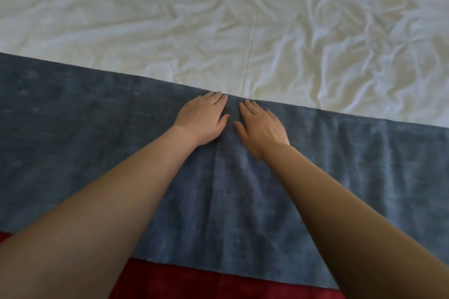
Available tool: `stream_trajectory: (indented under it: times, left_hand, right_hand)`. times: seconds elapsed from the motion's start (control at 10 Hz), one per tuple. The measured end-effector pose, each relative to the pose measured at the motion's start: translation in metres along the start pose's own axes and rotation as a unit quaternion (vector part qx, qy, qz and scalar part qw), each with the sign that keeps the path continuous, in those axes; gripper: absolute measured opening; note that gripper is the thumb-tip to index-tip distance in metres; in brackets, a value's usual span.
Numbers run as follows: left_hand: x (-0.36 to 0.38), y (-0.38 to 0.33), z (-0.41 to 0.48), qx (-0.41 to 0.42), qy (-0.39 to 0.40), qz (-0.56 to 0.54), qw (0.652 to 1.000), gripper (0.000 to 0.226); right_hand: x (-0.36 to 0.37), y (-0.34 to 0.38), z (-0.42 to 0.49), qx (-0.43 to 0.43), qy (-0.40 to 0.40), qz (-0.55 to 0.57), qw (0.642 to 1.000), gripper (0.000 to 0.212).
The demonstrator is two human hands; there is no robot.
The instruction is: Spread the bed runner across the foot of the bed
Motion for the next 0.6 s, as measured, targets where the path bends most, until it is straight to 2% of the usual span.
stream_trajectory:
  times: [0.1, 0.3, 0.4, 0.6]
  left_hand:
    - [0.013, 0.006, 0.006, 0.013, 0.040, -0.012, 0.999, 0.060]
    - [0.018, 0.010, 0.011, 0.028, 0.057, -0.001, 0.998, 0.067]
    - [-0.002, 0.007, 0.006, 0.043, 0.024, -0.001, 0.999, 0.062]
    - [-0.093, 0.014, 0.005, 0.033, -0.052, -0.032, 0.998, 0.060]
  right_hand:
    - [0.009, -0.006, 0.006, 0.015, 0.016, -0.016, 1.000, 0.059]
    - [0.016, -0.004, 0.005, 0.051, 0.021, -0.013, 0.998, 0.063]
    - [-0.004, 0.001, 0.002, 0.058, 0.006, 0.012, 0.998, 0.062]
    - [-0.109, 0.005, -0.002, 0.066, -0.099, 0.023, 0.993, 0.042]
Point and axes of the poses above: each hand's wrist, its own z-axis towards the middle knuckle, its own x-axis out of the palm, y = z × x, the point moved 7 cm from there along z, towards the middle knuckle, and after that the axes turned 1 degree about y, right-handed, at the moved point
